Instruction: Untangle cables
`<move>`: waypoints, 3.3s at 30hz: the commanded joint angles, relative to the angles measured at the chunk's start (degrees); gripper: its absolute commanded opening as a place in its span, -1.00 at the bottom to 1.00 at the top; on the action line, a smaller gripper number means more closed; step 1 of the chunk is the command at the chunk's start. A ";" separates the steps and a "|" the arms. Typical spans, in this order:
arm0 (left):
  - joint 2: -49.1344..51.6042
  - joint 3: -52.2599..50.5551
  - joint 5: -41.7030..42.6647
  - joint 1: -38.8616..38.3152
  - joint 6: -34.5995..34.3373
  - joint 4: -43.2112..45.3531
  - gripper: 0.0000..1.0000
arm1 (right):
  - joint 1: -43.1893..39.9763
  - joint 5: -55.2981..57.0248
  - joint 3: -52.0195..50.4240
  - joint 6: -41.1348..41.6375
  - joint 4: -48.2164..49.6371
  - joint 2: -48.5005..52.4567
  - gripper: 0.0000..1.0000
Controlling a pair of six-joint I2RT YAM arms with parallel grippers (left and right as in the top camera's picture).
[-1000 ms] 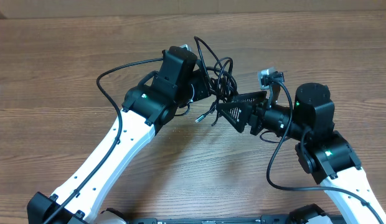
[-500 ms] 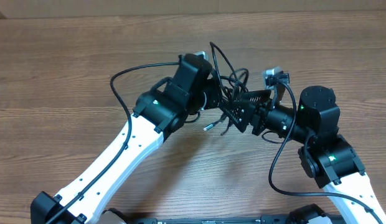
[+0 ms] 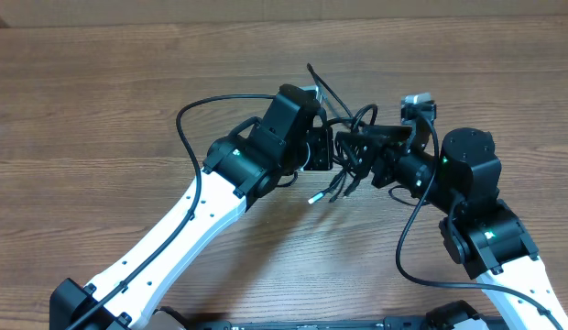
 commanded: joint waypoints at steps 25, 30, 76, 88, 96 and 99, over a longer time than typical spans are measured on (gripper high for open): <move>-0.85 0.07 16.15 0.02 16.52 7.17 -0.91 | -0.17 15.08 0.63 -0.35 -6.97 -0.20 0.21; -0.85 0.07 18.10 0.02 37.00 4.11 -0.92 | -0.22 18.25 0.63 3.43 -9.53 -0.20 0.20; -0.85 0.07 30.73 -0.02 48.09 11.54 -0.92 | -8.81 9.05 0.63 21.05 -13.09 0.52 0.31; -0.85 0.07 30.69 -0.79 48.11 11.43 -0.92 | -8.81 11.89 0.63 21.05 -11.65 1.81 -0.31; -0.85 0.07 31.30 -0.79 48.13 11.21 -0.91 | -8.81 12.79 0.63 21.05 -11.26 1.81 -0.66; -0.85 0.07 33.03 -0.79 48.17 11.47 -0.92 | -8.81 13.62 0.63 21.05 -11.26 1.81 -0.73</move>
